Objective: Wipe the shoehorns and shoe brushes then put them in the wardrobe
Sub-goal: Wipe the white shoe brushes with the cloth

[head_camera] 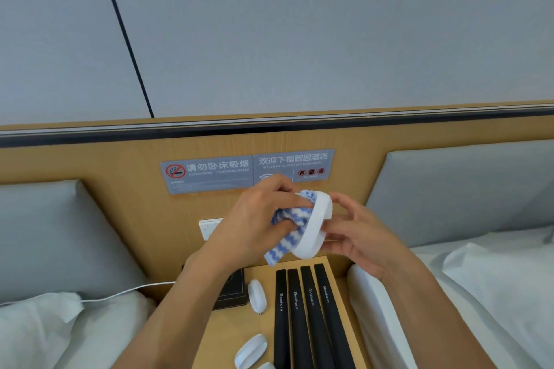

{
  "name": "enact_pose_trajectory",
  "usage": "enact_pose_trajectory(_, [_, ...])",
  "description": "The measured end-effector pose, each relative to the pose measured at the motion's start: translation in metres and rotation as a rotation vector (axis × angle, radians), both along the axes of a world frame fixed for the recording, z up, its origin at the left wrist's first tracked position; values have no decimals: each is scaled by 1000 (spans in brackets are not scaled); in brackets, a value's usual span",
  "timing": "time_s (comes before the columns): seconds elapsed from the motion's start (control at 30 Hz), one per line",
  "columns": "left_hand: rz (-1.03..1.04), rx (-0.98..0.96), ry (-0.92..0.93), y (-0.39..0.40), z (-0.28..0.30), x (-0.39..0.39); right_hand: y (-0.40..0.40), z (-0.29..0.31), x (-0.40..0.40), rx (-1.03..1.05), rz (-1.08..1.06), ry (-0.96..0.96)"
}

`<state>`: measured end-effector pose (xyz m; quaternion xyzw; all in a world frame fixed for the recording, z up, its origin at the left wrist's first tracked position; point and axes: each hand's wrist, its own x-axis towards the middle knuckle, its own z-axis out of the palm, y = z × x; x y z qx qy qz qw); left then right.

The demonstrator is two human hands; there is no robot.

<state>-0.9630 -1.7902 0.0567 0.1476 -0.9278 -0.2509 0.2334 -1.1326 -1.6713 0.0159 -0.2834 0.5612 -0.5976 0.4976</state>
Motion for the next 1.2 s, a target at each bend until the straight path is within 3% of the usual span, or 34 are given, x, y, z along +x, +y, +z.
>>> enact_pose_trajectory(0.13, [-69, 108, -49, -2, -9, 8, 4, -7, -3, -48, 36, -27])
enact_pose_trajectory(0.27, [-62, 260, 7, 1, -25, 19, 2, -11, -7, -41, -68, -55])
enact_pose_trajectory(0.5, [255, 253, 313, 20, -42, 11, -19, -14, 18, -90, -233, -267])
enact_pose_trajectory(0.63, [278, 265, 330, 10, -45, 18, -24, -11, 26, -54, -232, -170])
enact_pose_trajectory(0.77, [267, 231, 297, -5, -43, 25, -23, -7, 22, -12, -227, 91])
enact_pose_trajectory(0.9, [247, 159, 269, -21, -37, 27, -21, -2, 20, 31, -92, 160])
enact_pose_trajectory(0.97, [235, 128, 265, -27, -32, 28, -19, -1, 20, 40, 3, 65])
enact_pose_trajectory(1.13, [256, 141, 278, -36, -28, 31, -15, -5, 20, -38, 124, -422])
enact_pose_trajectory(1.2, [262, 156, 291, -36, -28, 31, -14, -7, 19, -51, 126, -460])
